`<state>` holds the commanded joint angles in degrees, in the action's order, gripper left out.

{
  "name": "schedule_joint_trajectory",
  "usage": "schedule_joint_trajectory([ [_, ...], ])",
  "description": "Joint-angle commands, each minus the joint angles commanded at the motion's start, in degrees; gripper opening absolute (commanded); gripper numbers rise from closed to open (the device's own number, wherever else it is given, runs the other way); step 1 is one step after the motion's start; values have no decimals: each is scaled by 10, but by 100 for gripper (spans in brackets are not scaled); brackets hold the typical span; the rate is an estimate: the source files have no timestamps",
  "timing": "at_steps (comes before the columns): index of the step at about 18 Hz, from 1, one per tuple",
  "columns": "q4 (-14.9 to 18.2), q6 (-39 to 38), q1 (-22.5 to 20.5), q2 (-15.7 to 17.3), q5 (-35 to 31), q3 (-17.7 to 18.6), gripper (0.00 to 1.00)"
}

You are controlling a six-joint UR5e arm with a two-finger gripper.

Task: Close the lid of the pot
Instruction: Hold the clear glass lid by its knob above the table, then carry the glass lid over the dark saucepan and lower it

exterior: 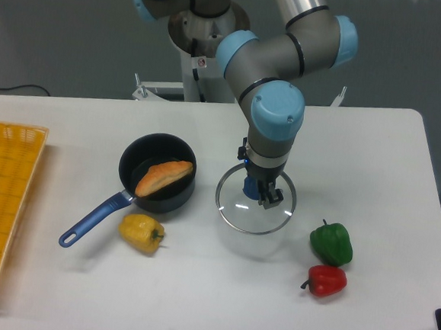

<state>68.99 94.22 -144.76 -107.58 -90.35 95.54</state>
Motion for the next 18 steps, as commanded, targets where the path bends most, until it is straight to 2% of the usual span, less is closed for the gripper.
schedule_joint_trajectory([
  [6,0,-7,1,1,3,3,40],
  [13,4,-11,1,24,7,18,40],
  [16,6,-42,5,31,7,19,40],
  [18,19,-55,16,39,7,20,40],
])
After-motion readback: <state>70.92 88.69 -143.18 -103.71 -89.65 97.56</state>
